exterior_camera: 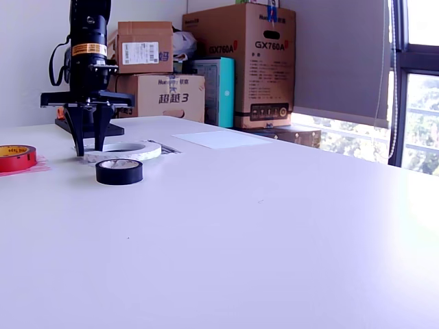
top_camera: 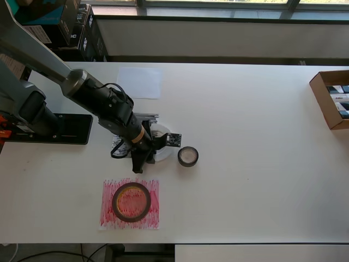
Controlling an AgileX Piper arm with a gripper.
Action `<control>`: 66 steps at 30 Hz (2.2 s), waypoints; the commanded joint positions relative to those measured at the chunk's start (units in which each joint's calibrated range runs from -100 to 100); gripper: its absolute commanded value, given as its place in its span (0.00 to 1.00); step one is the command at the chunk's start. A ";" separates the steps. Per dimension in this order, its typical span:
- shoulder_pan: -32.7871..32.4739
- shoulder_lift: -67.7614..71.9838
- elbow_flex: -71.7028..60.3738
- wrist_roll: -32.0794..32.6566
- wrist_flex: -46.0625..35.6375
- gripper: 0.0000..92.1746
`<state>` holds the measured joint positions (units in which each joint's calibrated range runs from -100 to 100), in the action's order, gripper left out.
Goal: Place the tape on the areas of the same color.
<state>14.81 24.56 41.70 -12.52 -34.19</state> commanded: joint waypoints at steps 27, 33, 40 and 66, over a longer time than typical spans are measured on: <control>-30.37 -10.34 -5.67 -1.15 -0.89 0.00; -35.02 -10.34 -0.40 -1.15 -0.89 0.00; -35.50 -10.34 4.23 -1.15 -0.30 0.00; -34.95 -6.32 4.78 -0.98 -0.13 0.00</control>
<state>-19.77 18.23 46.13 -13.20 -33.97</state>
